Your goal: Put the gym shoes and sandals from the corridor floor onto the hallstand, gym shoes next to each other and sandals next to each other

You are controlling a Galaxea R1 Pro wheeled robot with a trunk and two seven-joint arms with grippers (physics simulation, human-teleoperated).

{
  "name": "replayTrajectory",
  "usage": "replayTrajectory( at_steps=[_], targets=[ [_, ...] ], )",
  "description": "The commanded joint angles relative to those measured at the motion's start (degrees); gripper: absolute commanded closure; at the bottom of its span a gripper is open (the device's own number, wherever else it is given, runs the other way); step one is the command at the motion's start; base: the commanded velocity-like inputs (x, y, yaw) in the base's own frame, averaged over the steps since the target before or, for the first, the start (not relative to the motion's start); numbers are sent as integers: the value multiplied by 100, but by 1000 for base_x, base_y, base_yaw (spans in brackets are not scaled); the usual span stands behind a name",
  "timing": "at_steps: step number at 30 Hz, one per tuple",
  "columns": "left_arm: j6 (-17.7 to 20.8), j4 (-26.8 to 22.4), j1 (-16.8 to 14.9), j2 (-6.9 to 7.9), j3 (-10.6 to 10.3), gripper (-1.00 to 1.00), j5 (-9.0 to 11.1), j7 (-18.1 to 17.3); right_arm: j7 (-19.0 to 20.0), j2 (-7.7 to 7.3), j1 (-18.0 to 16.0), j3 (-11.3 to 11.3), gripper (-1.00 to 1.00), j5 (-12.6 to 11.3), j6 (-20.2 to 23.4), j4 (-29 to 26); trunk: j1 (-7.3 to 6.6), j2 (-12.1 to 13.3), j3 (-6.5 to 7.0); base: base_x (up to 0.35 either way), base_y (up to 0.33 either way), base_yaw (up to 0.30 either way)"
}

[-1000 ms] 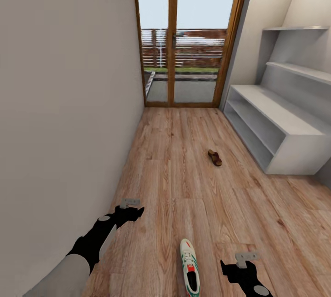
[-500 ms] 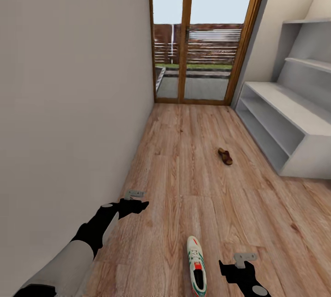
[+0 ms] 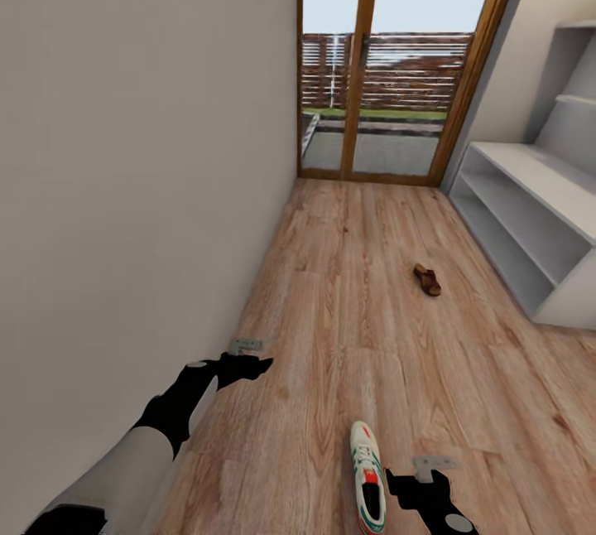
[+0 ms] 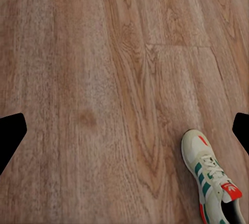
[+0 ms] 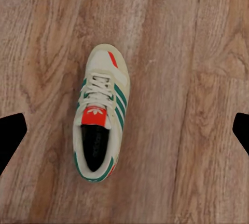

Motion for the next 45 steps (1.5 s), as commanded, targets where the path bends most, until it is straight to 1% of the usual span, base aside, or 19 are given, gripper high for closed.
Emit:
replayTrajectory(
  at_steps=[1, 2, 7, 8, 11, 12, 15, 18, 22, 26, 29, 31, 36, 40, 45],
  targets=[
    [37, -6, -17, -5, -1, -100, 7, -27, -4, 27, 0, -2, -100, 13, 12, -14, 22, -44, -30, 0, 0, 179],
    [69, -2, -80, -16, -4, -100, 0, -104, -25, 118, -6, -3, -100, 12, 19, -36, 44, -84, -56, 0, 0, 180],
    [222, -5, -183, -22, -8, -100, -3, -186, -224, 231, -43, -3, -100, 10, 41, -178, 154, -284, -181, 0, 0, 180],
    [351, -6, -252, -23, -9, -100, -4, -217, -406, 327, -65, 1, -100, 9, 51, -307, 176, -324, -206, 0, 0, 181],
    [469, -10, -308, -24, -10, -100, -5, -261, -578, 448, -79, 6, -100, 10, 54, -400, 241, -445, -281, 0, 0, 181],
    [499, -13, -333, -24, -10, -100, -5, -289, -620, 484, -82, 9, -100, 11, 53, -411, 241, -445, -288, 0, 0, 180],
    [531, -15, -371, -24, -10, -100, -5, -363, -662, 522, -89, 0, -100, 12, 47, -421, 241, -445, -307, 0, 0, 155],
    [548, -10, -392, -21, -17, -100, -8, -540, -685, 536, -94, -10, -100, 9, 40, -427, 241, -445, -313, 0, 0, 55],
    [551, -9, -395, -31, -18, -100, -7, -610, -686, 538, -93, -8, -100, 9, 36, -427, 241, -445, -315, 0, 0, 15],
    [552, -6, -397, -88, -20, -100, -6, -741, -683, 539, -92, -5, -100, 8, 32, -426, 241, -445, -316, 0, 0, 4],
    [552, -7, -397, -195, -118, -100, -5, -839, -682, 539, -91, -4, -100, 8, 29, -426, 241, -445, -316, 0, 0, 1],
    [555, -7, -398, -320, -354, -100, -5, -879, -682, 539, -94, 4, -100, 8, 26, -426, 241, -445, -316, 0, 0, 0],
    [553, -12, -398, -409, -650, -100, 29, -915, -682, 539, -95, 11, -100, 8, 25, -426, 241, -445, -316, 0, 0, -17],
    [552, -15, -398, -466, -728, -100, 47, -931, -682, 539, -95, 3, -100, 8, 25, -420, 241, -445, -309, 0, 0, -160],
    [552, -13, -398, -494, -750, -100, 53, -935, -682, 539, -93, -1, -100, 8, 25, -419, 241, -445, -296, 0, 0, -243]
  ],
)
